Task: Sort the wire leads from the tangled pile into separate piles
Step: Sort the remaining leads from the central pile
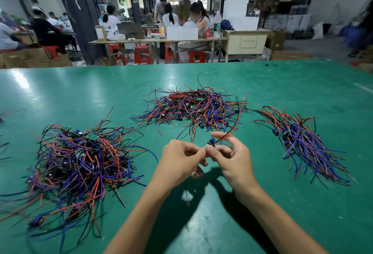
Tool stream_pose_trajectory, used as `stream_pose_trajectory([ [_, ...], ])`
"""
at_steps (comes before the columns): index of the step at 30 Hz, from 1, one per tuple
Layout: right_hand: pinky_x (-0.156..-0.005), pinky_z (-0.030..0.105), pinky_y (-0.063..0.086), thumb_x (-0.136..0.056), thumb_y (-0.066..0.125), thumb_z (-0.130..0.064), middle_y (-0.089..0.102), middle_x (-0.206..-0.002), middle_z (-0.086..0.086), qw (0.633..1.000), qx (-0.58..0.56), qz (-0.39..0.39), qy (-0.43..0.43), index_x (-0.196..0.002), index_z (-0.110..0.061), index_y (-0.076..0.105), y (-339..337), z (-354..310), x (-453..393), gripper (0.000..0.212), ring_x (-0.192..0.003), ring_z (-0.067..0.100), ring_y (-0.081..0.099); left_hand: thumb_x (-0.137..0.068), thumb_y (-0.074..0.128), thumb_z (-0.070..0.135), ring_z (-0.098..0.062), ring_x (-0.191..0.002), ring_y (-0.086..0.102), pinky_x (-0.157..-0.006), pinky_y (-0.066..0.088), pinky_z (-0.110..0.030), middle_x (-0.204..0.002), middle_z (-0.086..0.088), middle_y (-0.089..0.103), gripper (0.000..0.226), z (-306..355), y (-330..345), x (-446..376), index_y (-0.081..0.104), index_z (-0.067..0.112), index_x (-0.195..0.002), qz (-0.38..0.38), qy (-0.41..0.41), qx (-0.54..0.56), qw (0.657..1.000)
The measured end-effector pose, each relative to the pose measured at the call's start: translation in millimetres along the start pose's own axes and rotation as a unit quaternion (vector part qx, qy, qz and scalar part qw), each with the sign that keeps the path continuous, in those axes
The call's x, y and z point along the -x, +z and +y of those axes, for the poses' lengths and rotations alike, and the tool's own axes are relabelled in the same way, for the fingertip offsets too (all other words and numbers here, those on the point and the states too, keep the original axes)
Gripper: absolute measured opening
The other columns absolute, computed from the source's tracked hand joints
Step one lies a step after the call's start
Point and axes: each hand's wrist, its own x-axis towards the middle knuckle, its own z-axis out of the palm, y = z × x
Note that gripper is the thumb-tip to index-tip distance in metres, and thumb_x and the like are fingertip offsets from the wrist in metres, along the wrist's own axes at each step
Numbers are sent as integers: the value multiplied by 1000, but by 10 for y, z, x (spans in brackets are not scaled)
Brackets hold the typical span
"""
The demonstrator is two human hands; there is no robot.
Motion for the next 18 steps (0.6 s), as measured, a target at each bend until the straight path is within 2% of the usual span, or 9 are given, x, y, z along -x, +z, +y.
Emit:
stream_pose_trajectory([
  [2,-71,35,48,-90,72,-6,73,-69,2,999,37,23,-14,-111,-25,61,-3,77,-12,30,-67,17,61,-95,64,14,-18,-47,62,-53,53,-26,-68,-6,74,21,12,25,10,76,6,-80,-17,-16,-1,1000],
  [5,-79,43,49,-92,67,-2,68,-66,-3,997,63,32,-10,-110,-27,56,6,150,-32,33,-69,18,61,-93,63,12,-15,-47,63,-52,52,-22,-66,-5,73,21,20,55,23,77,4,-81,-30,-34,-9,999],
  [8,-80,40,50,-93,66,-1,69,-68,-4,997,69,45,4,-107,-28,55,-29,169,-73,33,-71,17,63,-92,61,10,-15,-50,65,-52,52,-19,-66,-4,73,20,32,70,31,77,3,-82,-47,-55,-9,997],
  [14,-58,21,40,-93,66,0,65,-69,-4,990,68,123,2,-103,-26,54,-273,125,-292,30,-59,8,52,-89,60,11,-17,-56,66,-56,51,-20,-71,-6,75,22,16,98,51,76,12,-74,-98,-67,-36,992],
  [16,-61,19,44,-94,65,0,67,-74,1,987,54,150,6,-108,-23,53,-375,101,-357,30,-68,15,57,-88,60,9,-17,-56,65,-55,49,-18,-70,-5,74,22,8,91,52,76,13,-72,-112,-72,-36,990],
  [18,-69,24,44,-95,64,0,67,-75,1,986,39,164,12,-113,-19,51,-442,90,-398,30,-75,18,59,-87,59,9,-17,-56,66,-54,48,-16,-71,-6,75,22,8,80,60,76,12,-72,-124,-75,-37,989],
])
